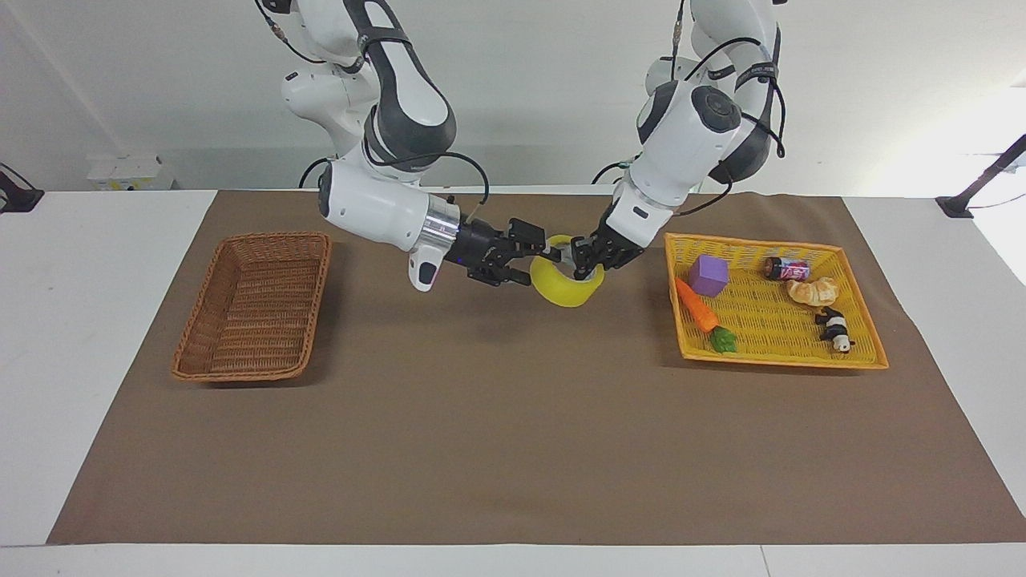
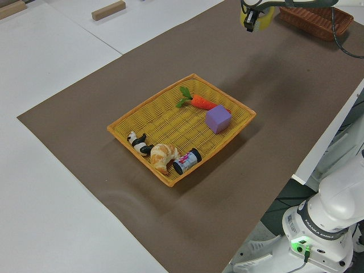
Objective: Move tape to another basket
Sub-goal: 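Grasp the tape with the right gripper while the left gripper releases it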
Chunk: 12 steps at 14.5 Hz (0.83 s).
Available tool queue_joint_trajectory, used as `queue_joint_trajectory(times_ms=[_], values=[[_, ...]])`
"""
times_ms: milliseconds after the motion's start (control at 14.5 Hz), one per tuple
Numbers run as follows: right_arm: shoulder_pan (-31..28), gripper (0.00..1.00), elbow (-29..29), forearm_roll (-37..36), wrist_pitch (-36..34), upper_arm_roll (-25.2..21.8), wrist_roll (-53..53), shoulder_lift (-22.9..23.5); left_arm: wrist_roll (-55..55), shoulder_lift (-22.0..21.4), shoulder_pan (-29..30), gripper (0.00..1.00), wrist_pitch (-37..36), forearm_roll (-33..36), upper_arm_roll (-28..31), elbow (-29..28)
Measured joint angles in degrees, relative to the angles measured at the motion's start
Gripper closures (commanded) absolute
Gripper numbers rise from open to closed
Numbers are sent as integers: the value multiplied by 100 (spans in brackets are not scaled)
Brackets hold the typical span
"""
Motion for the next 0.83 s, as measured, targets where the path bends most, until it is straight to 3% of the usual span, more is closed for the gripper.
queue_joint_trajectory(times_ms=[69,277,346,415,484,830], values=[[-2,100,-6,27,-29,-1,-26,-6,0,7,-1,100,-10,-3,0,-12],[-56,100,-14,30,-199,-14,-47,-5,0,8,-20,97,-17,-23,-11,-16],[-84,100,-14,31,-262,-16,-54,-5,-1,8,-27,67,-16,-34,-18,-15],[-104,100,-15,31,-308,-16,-64,-5,-28,8,-34,17,-16,-41,-20,-14],[-112,100,-22,30,-321,-27,-64,-4,-94,7,-34,0,-12,-41,-12,-4],[-178,100,-52,20,-392,-60,-76,-4,-231,-322,51,0,-343,-40,146,164]])
